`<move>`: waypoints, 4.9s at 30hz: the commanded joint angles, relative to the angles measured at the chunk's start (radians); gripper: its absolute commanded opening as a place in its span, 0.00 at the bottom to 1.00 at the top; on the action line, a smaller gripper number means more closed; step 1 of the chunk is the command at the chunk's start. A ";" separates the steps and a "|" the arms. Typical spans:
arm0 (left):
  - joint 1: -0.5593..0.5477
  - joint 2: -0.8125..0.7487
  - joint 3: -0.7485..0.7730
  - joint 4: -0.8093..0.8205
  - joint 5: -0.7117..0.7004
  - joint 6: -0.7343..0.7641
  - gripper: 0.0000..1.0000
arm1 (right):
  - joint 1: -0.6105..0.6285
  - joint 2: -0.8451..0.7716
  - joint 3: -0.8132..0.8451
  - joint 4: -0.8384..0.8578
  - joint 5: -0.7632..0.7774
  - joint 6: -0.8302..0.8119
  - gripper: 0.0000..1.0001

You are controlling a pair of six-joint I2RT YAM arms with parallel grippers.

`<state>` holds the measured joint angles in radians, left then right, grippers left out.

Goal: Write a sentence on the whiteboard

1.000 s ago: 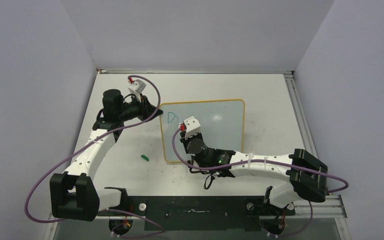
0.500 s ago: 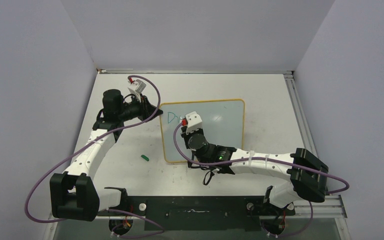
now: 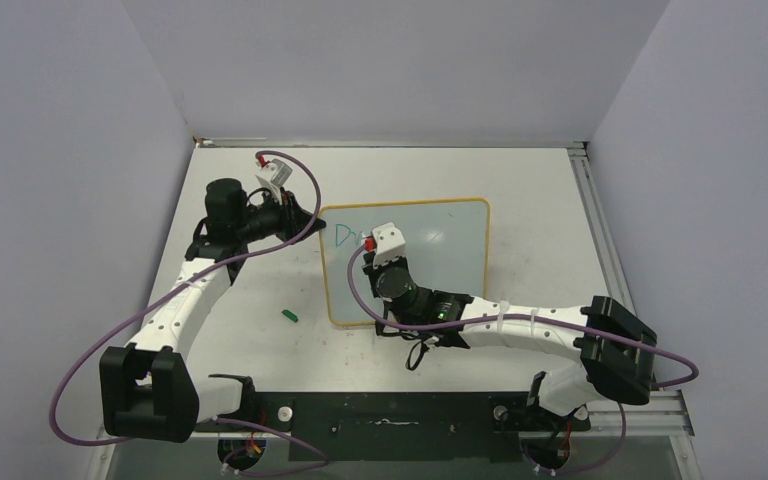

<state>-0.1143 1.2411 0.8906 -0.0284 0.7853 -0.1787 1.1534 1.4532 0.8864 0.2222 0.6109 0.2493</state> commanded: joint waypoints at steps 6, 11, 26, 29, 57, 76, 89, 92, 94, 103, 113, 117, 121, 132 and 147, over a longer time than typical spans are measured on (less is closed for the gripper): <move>0.001 -0.032 0.010 0.040 0.022 0.006 0.00 | 0.008 -0.046 -0.002 -0.015 0.064 0.005 0.05; 0.001 -0.033 0.008 0.041 0.019 0.006 0.00 | 0.036 -0.112 -0.043 0.054 0.031 -0.053 0.05; 0.001 -0.032 0.008 0.041 0.020 0.005 0.00 | -0.005 -0.060 -0.027 0.001 -0.034 -0.012 0.05; 0.001 -0.032 0.008 0.041 0.020 0.004 0.00 | -0.011 -0.052 -0.022 -0.007 -0.044 -0.008 0.05; 0.001 -0.034 0.007 0.041 0.020 0.004 0.00 | -0.053 -0.091 -0.036 -0.093 0.013 0.030 0.05; 0.001 -0.063 0.012 -0.012 -0.045 0.011 0.47 | -0.017 -0.233 0.031 -0.215 -0.139 0.025 0.05; -0.110 -0.429 -0.092 -0.028 -0.379 0.187 0.70 | -0.341 -0.327 0.235 -0.688 -0.943 0.034 0.05; -0.289 -0.504 -0.093 -0.124 -0.468 0.293 0.70 | -0.446 -0.283 0.297 -0.813 -1.194 -0.007 0.05; -0.399 -0.542 -0.099 -0.179 -0.508 0.343 0.70 | -0.471 -0.263 0.318 -0.876 -1.311 -0.030 0.05; -0.833 -0.520 -0.107 -0.266 -0.714 0.526 0.73 | -0.477 -0.191 0.300 -0.993 -1.626 -0.050 0.05; -1.039 -0.377 -0.074 -0.259 -0.841 0.622 0.74 | -0.422 -0.155 0.320 -1.086 -1.618 -0.117 0.05; -1.054 -0.339 -0.056 -0.244 -0.818 0.628 0.74 | -0.404 -0.142 0.325 -1.096 -1.601 -0.130 0.05; -1.079 -0.288 -0.027 -0.263 -0.786 0.617 0.56 | -0.403 -0.134 0.332 -1.096 -1.608 -0.139 0.05; -1.079 -0.252 -0.060 -0.189 -0.722 0.402 0.00 | -0.460 -0.251 0.240 -0.911 -1.544 0.012 0.41; -0.878 -0.296 -0.085 -0.174 -0.385 0.334 0.00 | -0.479 -0.475 0.005 -0.496 -1.383 0.338 0.72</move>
<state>-0.9993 0.9497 0.7856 -0.2359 0.2955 0.1635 0.6746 1.0145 0.9035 -0.4580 -0.8242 0.4877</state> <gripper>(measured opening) 0.095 0.720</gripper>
